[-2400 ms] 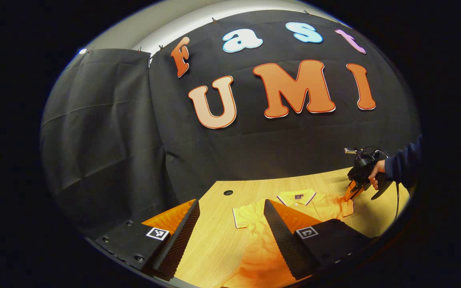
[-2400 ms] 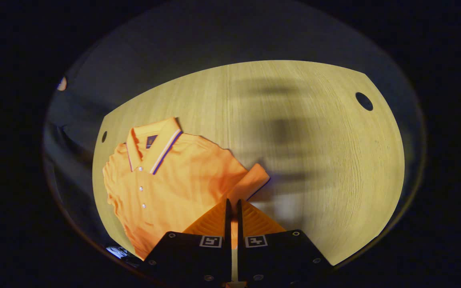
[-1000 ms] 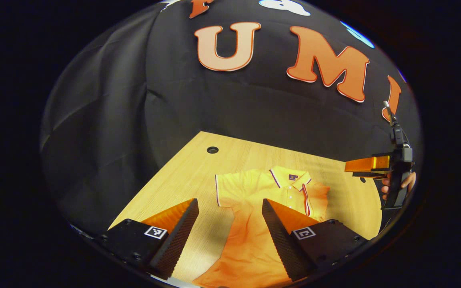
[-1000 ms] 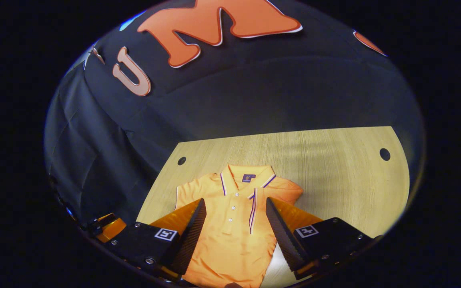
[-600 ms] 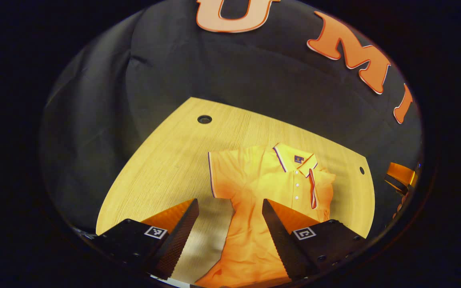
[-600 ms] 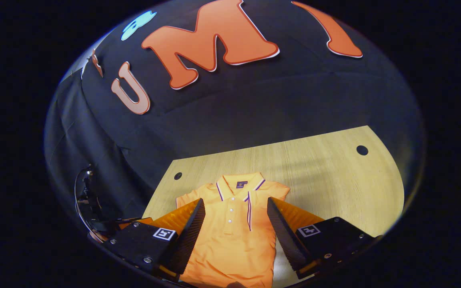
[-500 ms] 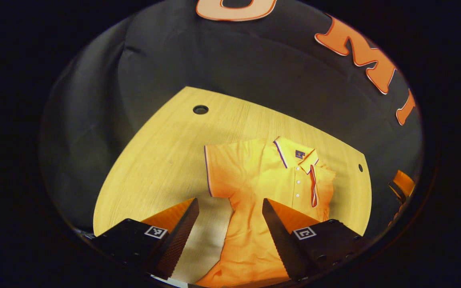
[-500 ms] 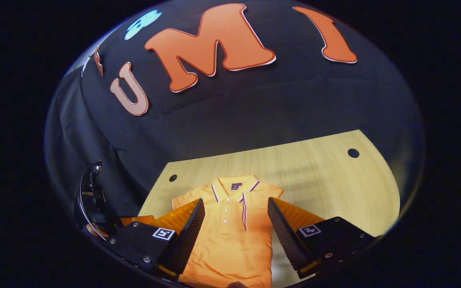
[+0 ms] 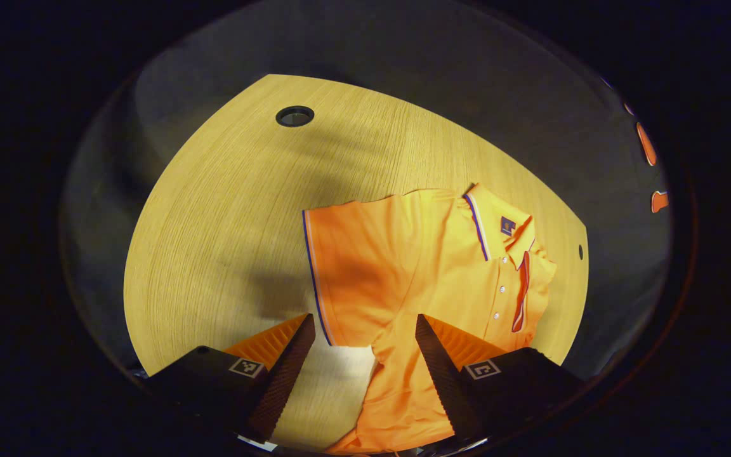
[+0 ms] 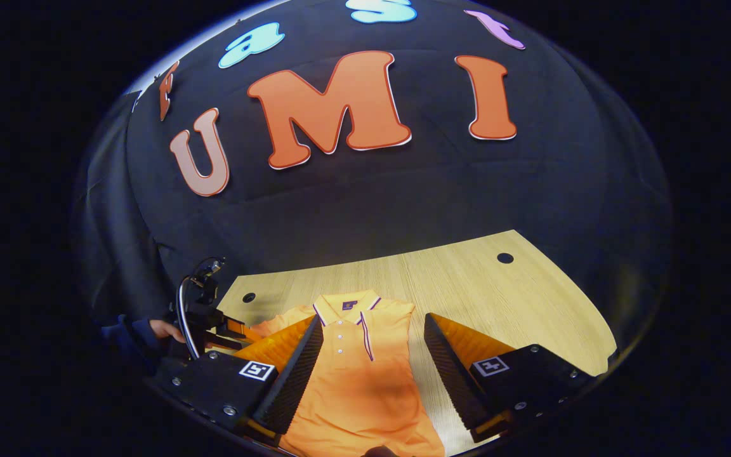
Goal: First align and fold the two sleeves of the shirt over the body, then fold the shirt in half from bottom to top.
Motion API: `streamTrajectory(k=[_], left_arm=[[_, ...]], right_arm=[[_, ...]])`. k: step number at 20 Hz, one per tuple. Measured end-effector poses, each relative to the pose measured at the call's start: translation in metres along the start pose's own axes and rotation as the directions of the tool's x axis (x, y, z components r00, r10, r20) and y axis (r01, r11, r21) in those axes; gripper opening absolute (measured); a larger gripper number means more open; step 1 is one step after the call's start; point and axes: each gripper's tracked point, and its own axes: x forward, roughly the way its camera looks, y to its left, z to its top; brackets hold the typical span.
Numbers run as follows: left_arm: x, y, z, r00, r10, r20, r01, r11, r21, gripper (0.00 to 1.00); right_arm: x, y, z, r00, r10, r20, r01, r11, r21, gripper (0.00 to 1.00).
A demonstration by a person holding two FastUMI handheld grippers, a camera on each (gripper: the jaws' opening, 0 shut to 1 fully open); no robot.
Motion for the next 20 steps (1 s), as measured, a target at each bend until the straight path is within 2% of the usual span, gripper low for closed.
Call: streamTrajectory(k=[2,4,5,8,10,11,12,14,16,20], left_arm=[[0.013,0.000,0.006,0.999,0.026,-0.034,-0.025,0.998,0.052,0.98],[0.023,0.004,0.007,0.995,0.066,-0.068,-0.060,0.994,0.094,0.93],[0.028,0.008,0.009,0.994,0.088,-0.072,-0.080,0.991,0.104,0.96],[0.040,0.010,0.008,0.988,0.121,-0.101,-0.109,0.987,0.116,0.96],[0.040,0.019,0.007,0.975,0.188,-0.121,-0.170,0.974,0.150,0.95],[0.041,0.019,0.010,0.974,0.197,-0.115,-0.176,0.970,0.169,0.88],[0.042,0.019,0.012,0.972,0.205,-0.119,-0.182,0.967,0.180,0.87],[0.044,0.014,0.017,0.980,0.176,-0.096,-0.156,0.970,0.187,0.72],[0.043,0.007,0.014,0.985,0.143,-0.101,-0.121,0.973,0.194,0.15],[0.026,-0.006,0.031,0.996,0.085,-0.021,-0.077,0.965,0.253,0.14]], right_arm=[[-0.017,-0.004,-0.010,0.999,-0.034,-0.007,0.034,0.999,0.005,0.98],[-0.030,-0.010,-0.011,0.998,-0.066,0.002,0.066,0.998,0.014,0.98],[-0.037,-0.015,-0.011,0.997,-0.081,0.007,0.081,0.997,0.020,0.98],[-0.050,-0.027,-0.017,0.993,-0.116,0.013,0.116,0.993,0.025,0.98],[-0.057,-0.034,-0.020,0.991,-0.136,0.014,0.135,0.990,0.036,0.98],[-0.061,-0.037,-0.022,0.989,-0.148,0.014,0.147,0.988,0.039,0.98],[-0.063,-0.041,-0.024,0.988,-0.153,0.014,0.153,0.987,0.040,0.98],[-0.067,-0.049,-0.031,0.986,-0.168,-0.005,0.168,0.985,0.039,0.98],[-0.067,-0.054,-0.033,0.984,-0.179,-0.018,0.180,0.983,0.048,0.99],[-0.067,-0.056,-0.034,0.983,-0.180,-0.021,0.181,0.982,0.057,0.99]])
